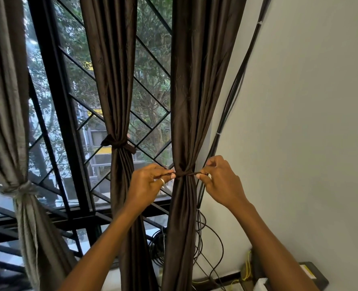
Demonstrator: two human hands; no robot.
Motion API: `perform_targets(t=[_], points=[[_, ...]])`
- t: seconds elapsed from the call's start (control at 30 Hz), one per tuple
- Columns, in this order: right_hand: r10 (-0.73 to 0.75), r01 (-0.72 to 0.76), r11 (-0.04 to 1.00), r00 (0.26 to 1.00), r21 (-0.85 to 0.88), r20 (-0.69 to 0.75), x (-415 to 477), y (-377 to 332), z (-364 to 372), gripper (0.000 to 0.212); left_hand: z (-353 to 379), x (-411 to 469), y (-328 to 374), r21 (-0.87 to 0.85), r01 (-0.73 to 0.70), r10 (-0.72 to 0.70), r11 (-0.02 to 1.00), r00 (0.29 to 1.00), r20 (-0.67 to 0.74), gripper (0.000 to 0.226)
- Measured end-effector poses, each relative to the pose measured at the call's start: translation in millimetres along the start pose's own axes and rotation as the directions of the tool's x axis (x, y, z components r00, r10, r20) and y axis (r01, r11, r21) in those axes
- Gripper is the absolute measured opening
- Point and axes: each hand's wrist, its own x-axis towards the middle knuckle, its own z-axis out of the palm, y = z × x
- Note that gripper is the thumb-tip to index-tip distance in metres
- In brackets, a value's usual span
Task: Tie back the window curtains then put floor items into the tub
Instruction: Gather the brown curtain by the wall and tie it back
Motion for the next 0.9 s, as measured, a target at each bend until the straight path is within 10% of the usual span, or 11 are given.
perform_targets(t=[0.57,0.9], points=[[0.207,-0.202,0.919,0.978,0.34,0.02,-29.8,-5.4,46.6,0.026,51.1,-31.0,4.2,-0.043,0.286,-0.29,0.957,0.945,-0.151,0.02],[0.409,-0.434,0.675,0.893,0.596,0.187,-83.5,6.8,83.5,0.019,76.6,-99.3,-0.8,-0.259,0.662,-0.68,0.703,0.733,0.026,0.027]])
